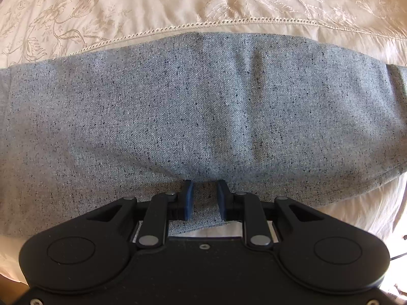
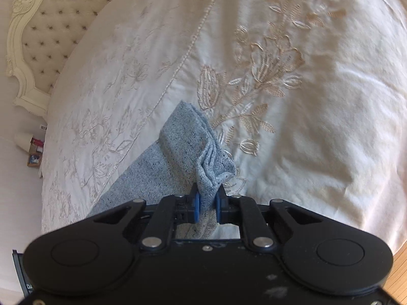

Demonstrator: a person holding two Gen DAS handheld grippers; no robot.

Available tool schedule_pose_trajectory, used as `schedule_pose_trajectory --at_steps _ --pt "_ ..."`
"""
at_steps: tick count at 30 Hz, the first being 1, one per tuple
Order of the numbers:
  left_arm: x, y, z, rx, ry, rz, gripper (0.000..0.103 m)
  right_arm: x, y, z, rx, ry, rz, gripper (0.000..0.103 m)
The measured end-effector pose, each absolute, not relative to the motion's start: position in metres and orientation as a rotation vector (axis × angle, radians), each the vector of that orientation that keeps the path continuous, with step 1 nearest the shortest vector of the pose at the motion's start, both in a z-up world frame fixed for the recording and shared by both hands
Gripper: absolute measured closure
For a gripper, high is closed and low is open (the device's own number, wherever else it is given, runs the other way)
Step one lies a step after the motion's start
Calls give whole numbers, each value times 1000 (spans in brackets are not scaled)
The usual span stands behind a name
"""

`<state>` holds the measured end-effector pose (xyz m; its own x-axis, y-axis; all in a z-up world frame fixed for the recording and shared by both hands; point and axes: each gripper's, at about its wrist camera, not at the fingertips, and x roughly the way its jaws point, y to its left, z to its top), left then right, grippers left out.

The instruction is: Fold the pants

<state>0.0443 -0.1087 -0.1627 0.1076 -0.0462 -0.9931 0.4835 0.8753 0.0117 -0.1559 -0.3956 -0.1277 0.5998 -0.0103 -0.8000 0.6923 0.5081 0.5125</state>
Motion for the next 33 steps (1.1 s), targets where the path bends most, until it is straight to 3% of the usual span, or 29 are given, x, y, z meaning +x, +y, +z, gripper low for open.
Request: schedule_pose_trajectory --at_steps 8,20,25,33 --pt "63 -129 -131 343 1308 -464 73 -144 -390 -111 867 841 -454 90" --pt "122 -171 -152 335 1309 -420 73 -144 -382 -96 826 836 -430 90" --pt "96 -148 -134 262 1314 -451 73 -144 -379 -92 821 833 -434 90" --pt "48 -127 -154 300 1349 -460 73 -138 -376 -89 788 833 -443 90"
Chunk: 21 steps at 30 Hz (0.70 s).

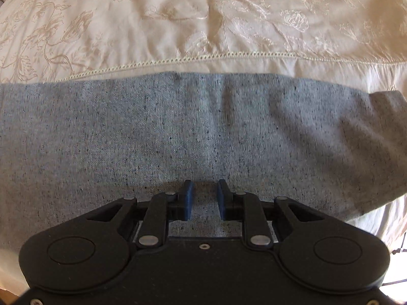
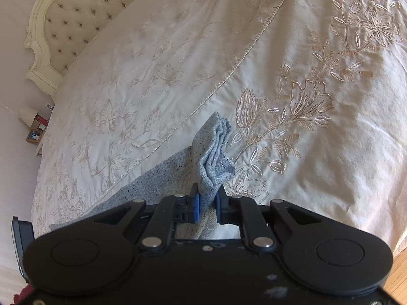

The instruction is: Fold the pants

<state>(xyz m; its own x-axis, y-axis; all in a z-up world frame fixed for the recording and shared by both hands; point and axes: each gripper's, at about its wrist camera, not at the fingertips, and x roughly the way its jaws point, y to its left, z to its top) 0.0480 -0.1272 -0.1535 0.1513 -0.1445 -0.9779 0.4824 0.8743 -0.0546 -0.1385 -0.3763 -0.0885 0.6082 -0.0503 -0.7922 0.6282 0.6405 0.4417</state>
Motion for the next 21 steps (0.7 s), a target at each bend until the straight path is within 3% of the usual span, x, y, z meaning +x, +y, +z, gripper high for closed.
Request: schedule_pose_trajectory --at_steps 9,21 --pt "72 -130 -149 238 1330 -523 75 -127 -350 -68 702 820 -483 90" --pt "106 29 -111 75 1309 -498 75 -57 -187 12 364 763 -346 90"
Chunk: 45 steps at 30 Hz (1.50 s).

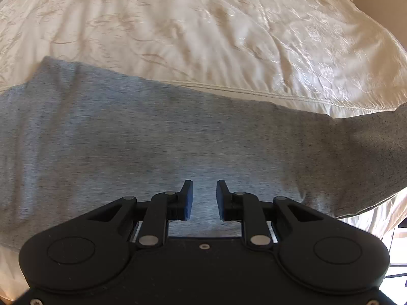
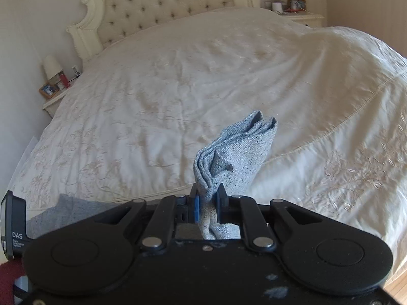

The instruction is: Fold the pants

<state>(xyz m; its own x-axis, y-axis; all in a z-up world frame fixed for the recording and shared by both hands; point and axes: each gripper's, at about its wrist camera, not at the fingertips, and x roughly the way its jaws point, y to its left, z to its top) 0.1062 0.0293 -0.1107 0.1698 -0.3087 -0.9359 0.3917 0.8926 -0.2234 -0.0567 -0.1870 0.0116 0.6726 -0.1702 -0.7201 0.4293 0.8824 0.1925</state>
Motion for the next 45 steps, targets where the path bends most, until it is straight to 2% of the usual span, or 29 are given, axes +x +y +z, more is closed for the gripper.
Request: schedule_pose_trajectory --at_steps 5,11,13,14,16,20,29,37,45 --pt "128 108 -105 19 1291 -425 75 -14 -79 6 282 759 -173 90" --pt "142 176 -110 8 1297 -338 76 37 33 -81 220 909 -61 90" --pt "143 192 -108 6 1291 -323 76 50 59 -109 206 992 -57 84" --pt "144 198 -107 5 1288 -317 76 51 66 -116 212 1013 -53 78" --pt "145 211 -104 -1 1282 -314 75 52 73 -117 222 1024 -18 73" --pt "150 222 -100 -1 1277 -330 76 39 64 -90 343 962 90 74" --pt "159 161 -94 36 1275 -537 75 -7 -15 -77 430 958 -223 72" --pt "146 80 -98 154 1311 -698 75 -54 -106 -97 600 939 -536 71" --pt "137 7 -95 275 1316 -769 75 -61 -165 -136 778 1004 -478 70"
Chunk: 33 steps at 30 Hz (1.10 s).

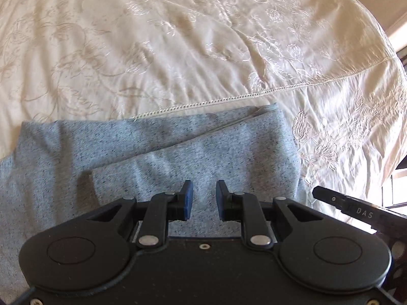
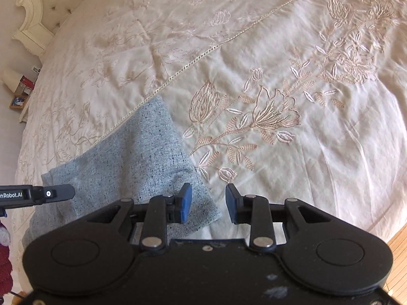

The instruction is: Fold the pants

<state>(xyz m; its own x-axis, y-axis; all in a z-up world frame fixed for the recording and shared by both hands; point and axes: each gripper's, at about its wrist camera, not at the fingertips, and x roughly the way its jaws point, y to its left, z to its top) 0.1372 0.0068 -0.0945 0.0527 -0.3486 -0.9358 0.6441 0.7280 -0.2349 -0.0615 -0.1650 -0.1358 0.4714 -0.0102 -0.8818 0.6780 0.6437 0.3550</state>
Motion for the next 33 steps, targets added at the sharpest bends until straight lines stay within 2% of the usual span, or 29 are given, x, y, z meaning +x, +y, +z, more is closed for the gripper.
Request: schedule_pose_trajectory --at_steps 5,8,11,16,23,33 --pt "134 -24 -94 311 1322 -757 75 -49 -171 -162 810 1106 -349 69" --pt "134 -39 -94 335 1319 -748 75 -48 -165 -155 741 1116 -252 92" --pt "132 -56 -94 371 1305 -754 75 -57 -161 -140 685 1110 -222 93" --pt "125 -93 -100 439 1291 -816 75 -59 -166 -147 694 1152 -199 93" --pt "99 -154 -110 656 1210 -950 74 -53 -166 -142 662 1148 -149 93" --pt "99 -180 -138 760 1293 -982 74 -55 -168 -137 659 1132 -120 93"
